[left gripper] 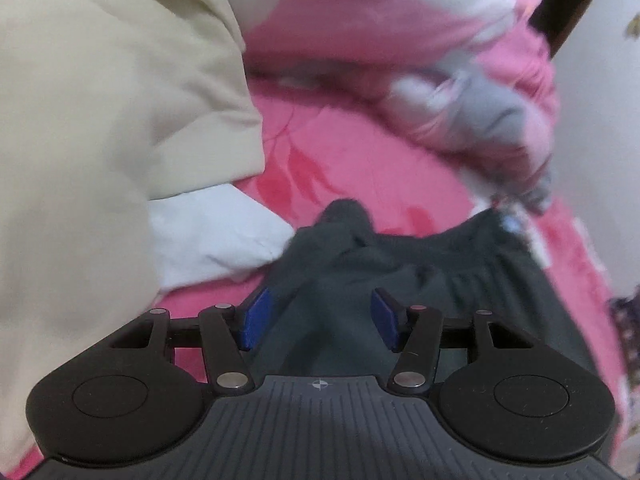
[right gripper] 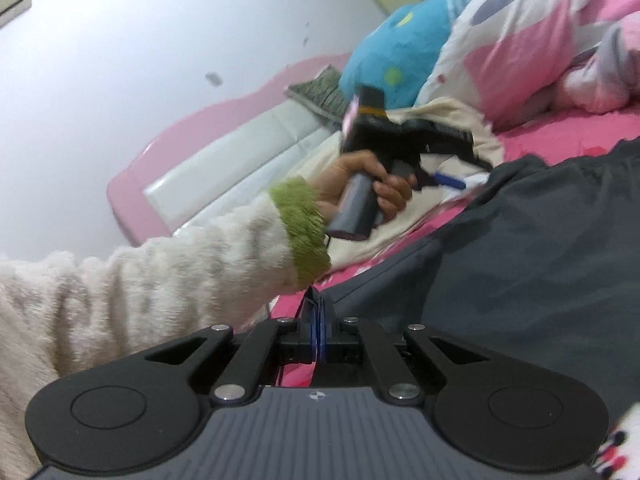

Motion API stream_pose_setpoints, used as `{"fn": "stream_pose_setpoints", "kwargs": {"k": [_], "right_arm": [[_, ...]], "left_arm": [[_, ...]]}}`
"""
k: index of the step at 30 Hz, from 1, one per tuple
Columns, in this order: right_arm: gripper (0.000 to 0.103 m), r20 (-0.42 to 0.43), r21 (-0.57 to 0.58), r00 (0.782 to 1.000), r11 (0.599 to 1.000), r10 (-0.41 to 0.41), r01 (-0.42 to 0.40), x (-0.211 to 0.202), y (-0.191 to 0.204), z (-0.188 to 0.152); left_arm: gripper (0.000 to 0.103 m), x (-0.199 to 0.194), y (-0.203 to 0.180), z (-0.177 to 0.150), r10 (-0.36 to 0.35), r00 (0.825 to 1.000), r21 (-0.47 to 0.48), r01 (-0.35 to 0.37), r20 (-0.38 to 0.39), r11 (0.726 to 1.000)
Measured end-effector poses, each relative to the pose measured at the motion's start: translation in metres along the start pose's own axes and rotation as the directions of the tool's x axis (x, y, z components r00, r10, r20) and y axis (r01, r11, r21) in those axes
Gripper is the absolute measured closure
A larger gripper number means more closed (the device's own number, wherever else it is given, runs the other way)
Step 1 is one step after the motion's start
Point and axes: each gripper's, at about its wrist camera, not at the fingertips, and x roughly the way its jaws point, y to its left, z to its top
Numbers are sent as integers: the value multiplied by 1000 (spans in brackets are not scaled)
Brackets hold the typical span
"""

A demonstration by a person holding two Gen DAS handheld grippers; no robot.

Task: Fold clothes

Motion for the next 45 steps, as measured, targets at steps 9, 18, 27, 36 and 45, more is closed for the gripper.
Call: {"fn": "stream_pose_setpoints", "kwargs": {"k": [9,18,27,36,45], "right_arm": [[101,89,129,995,990,45,-56,-38,-25,8],[101,205,179,979,983,7,-44,-80,-38,4],[101,415,257,897,966,-150,42,-181,-77,-5],[101,551,385,742,905,-381,178,-292,-129,-33],[101,512,568,662,794,-547,216,-335,-193,-83]], "left_arm": [[56,34,6,8,-51,997,-45,48,-60,998],[103,34,-26,17,-23,999,-82,20,-41,996],[103,19,-111,39,-43,995,-91,51,86,994],[103,63,-232,53,-80,990,3,80,117,997],[103,152,-316,36,-27,999,113,22,37,993]]}}
